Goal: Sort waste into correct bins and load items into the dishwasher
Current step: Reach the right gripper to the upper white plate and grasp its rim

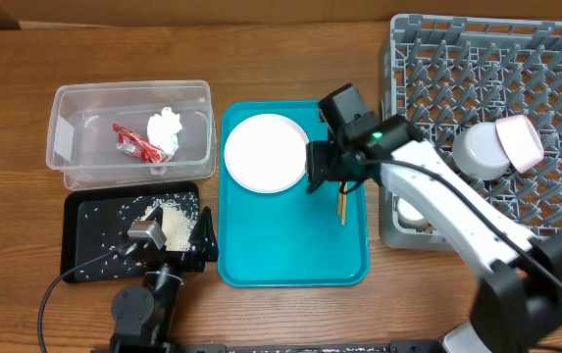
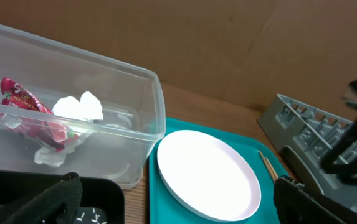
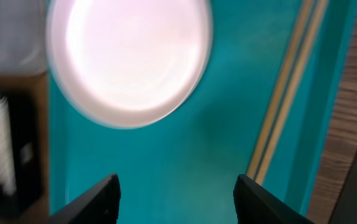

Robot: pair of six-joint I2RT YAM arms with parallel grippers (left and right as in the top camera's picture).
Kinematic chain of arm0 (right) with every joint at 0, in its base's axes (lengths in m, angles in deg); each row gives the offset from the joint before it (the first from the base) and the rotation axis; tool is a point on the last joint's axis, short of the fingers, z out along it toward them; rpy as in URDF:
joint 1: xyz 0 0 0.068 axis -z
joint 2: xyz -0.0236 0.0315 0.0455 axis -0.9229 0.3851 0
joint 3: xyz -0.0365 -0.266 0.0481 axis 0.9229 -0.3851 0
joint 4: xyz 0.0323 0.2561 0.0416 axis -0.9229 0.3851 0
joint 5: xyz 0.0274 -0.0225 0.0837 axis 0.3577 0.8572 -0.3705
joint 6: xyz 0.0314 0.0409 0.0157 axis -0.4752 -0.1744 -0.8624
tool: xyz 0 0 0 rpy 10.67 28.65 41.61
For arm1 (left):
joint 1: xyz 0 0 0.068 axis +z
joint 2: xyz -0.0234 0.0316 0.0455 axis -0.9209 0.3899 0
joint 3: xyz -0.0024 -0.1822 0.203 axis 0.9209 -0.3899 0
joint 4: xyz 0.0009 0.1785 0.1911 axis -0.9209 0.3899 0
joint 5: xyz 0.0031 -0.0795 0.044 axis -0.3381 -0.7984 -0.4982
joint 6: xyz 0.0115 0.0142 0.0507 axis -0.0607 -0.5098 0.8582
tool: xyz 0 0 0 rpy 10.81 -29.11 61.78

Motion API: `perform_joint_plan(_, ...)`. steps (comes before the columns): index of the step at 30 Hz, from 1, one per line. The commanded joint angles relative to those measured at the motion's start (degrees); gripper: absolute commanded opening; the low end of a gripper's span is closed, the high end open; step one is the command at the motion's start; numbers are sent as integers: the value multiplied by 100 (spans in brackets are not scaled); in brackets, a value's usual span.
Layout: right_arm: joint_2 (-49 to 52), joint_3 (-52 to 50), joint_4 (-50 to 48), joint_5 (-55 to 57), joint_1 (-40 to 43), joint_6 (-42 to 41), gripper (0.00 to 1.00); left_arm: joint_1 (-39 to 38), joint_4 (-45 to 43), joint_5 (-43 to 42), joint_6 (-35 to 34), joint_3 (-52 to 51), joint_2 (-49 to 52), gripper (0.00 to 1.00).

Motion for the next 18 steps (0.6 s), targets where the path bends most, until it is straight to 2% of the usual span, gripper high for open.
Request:
perform_joint_plan(1,431,-87,-170,664,39,-564,58,0,0,0,-57,-28,-63,100)
perform_joint_plan(2,529,-87,-210,667,42,-566,56,-2,0,2,-57,-28,-63,100)
perform_joint_plan(10,822,-87,-898,-13,17,-413,55,0,-2,2,-57,-28,-63,100)
perform_joint_plan(12,859,-111,-1211,26,-4,-503,52,0,0,0,-57,-28,-63,100)
perform_joint_plan(18,1300,-160,-1650,472,-24,-916,52,0,-2,2,-57,-28,-63,100)
